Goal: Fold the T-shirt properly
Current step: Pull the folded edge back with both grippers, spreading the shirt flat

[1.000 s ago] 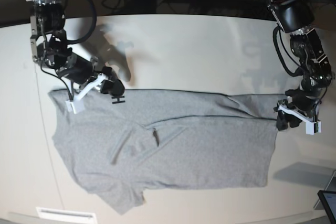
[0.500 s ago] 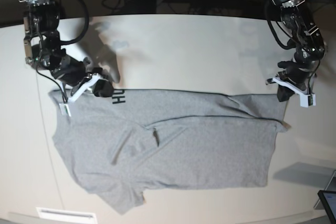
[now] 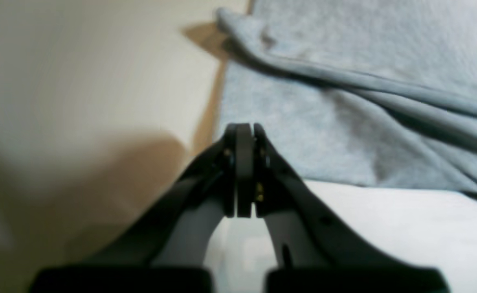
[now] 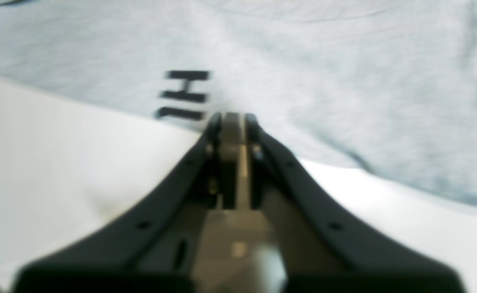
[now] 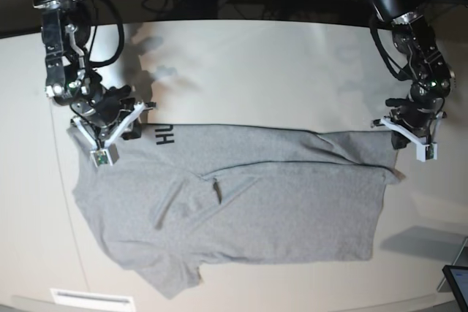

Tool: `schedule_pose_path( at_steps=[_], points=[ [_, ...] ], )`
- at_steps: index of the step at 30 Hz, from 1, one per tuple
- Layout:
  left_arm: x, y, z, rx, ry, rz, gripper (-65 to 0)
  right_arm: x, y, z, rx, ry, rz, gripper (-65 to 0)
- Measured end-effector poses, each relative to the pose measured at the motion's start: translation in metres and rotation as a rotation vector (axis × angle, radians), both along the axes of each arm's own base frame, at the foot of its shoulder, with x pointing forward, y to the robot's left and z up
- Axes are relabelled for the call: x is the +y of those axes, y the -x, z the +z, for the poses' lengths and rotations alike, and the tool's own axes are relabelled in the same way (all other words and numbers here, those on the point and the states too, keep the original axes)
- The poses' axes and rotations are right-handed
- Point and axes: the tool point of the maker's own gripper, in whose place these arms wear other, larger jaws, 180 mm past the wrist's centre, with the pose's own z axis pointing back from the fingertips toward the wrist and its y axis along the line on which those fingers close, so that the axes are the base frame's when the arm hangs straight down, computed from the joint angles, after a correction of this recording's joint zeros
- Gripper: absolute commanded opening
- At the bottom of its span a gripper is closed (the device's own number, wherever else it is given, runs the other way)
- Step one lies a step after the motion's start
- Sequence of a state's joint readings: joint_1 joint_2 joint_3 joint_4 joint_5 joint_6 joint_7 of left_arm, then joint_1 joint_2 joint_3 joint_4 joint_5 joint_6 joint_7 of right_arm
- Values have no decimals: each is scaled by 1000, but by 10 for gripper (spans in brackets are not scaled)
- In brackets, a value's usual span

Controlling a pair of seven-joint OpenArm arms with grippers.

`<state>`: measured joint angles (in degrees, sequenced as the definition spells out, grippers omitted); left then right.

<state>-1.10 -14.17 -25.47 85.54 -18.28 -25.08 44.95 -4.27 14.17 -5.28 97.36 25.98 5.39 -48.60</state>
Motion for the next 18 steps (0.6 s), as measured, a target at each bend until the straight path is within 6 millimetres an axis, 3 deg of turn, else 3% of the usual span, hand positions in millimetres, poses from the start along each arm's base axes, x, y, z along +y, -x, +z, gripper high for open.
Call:
schedule_pose_path(
  at_steps=[2,5,10,14,18],
  points=[
    [-8,3,-5,19,-13,-9,-514,-2,-1,-3,-9,64,-2,-464],
    [-10,4,3,4,-39,-13,-443,-4,-3,-6,-22,144,-10,-444],
    [-8,-1,13,-25,-49,-13,-437,0,-11,0,-82,180,-4,-434],
    [-8,-2,13,-25,-49,-13,-437,-6,-13,1,-87,200,-4,-348],
    [-5,-7,11,-17,-54,-3,-437,-8,-22,9,-113,205,-4,-344]
  ],
)
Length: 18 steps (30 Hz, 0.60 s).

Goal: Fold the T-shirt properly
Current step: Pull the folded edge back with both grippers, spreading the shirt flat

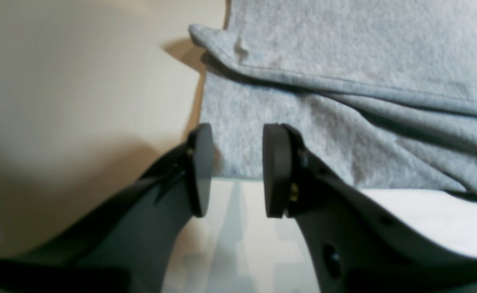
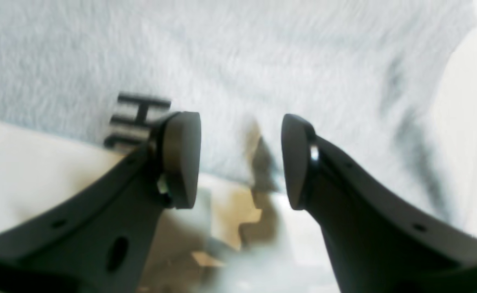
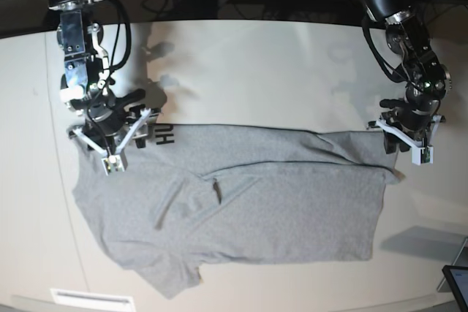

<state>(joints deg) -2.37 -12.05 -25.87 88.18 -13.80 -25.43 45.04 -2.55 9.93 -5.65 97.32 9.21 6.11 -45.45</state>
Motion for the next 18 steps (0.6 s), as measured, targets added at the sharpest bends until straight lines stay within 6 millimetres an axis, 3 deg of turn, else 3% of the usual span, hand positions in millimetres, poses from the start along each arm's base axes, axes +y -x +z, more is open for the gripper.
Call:
schedule_pose_path(
  at_steps=[7,12,18],
  points=[
    [5,-11,-14,25,-65,8,-437,-1,-9,5,-19,1,0,-344],
    [-4,-3,-49,85,-14,9,-437,-11,-15,-24,48,11,-26,-344],
    [3,0,-55,47,-6,8,-437,-12,-11,-37,49,-8,-34,-344]
  ],
)
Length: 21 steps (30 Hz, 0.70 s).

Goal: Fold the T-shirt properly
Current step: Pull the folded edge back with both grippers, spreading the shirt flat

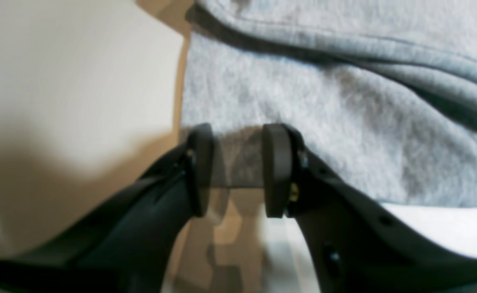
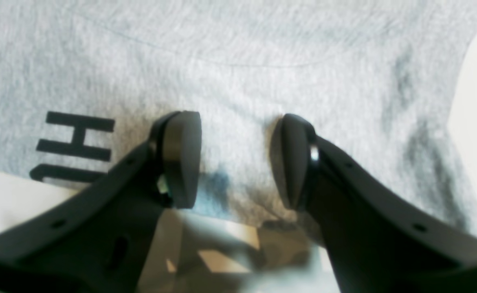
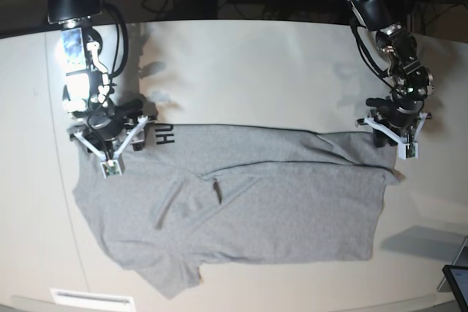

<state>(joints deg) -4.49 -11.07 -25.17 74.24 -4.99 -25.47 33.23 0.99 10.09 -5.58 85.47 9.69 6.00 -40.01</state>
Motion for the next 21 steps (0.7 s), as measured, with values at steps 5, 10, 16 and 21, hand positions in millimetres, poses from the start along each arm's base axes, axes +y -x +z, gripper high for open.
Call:
schedule_pose_path(
  at_steps=[5,10,16,21],
  points=[
    [13,11,0,14,-27,-11,-437,1,13,-3,-16,-15,-9,-344],
    [10,20,0,51,-82,-90,-437,3,26,-5,-13,-22,-4,-345],
    [5,40,0,69,-116,-128,-437,6,44,-5,-8,-25,-1,-345],
    [3,57,-2,85,-134,-155,-437,3,62,-3,-1,-22,-46,-345]
  ],
)
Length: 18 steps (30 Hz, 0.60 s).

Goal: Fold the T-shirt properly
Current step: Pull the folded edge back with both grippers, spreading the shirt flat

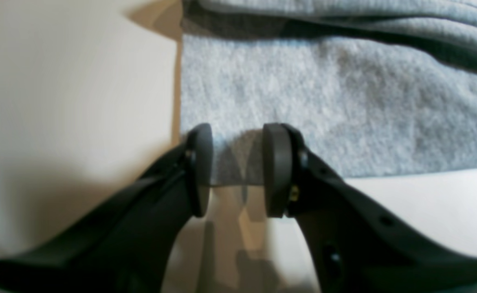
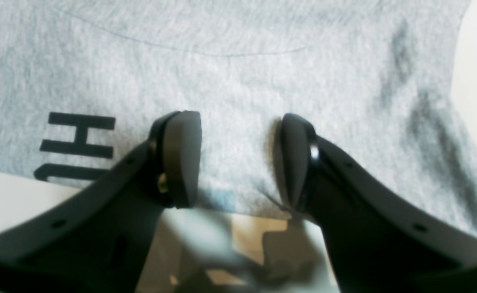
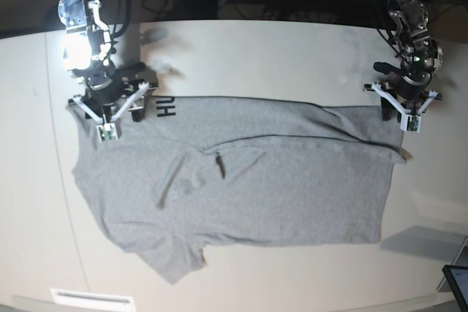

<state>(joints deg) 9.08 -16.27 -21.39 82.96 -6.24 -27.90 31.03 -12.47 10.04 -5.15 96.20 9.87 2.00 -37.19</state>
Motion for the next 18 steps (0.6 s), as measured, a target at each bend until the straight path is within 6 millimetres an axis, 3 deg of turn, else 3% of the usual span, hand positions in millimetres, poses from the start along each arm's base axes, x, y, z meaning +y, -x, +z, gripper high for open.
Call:
schedule_pose_path(
  at_steps=[5,14,18],
  points=[
    [5,15,-1,24,-3,-47,-437,2,18,-1,16,0,1,-345],
    [17,50,2,98,-83,-104,-438,3,31,-4,9,-5,3,-345],
    [22,53,3,118,-100,-114,-438,3,32,-4,6,-5,3,-345]
  ],
)
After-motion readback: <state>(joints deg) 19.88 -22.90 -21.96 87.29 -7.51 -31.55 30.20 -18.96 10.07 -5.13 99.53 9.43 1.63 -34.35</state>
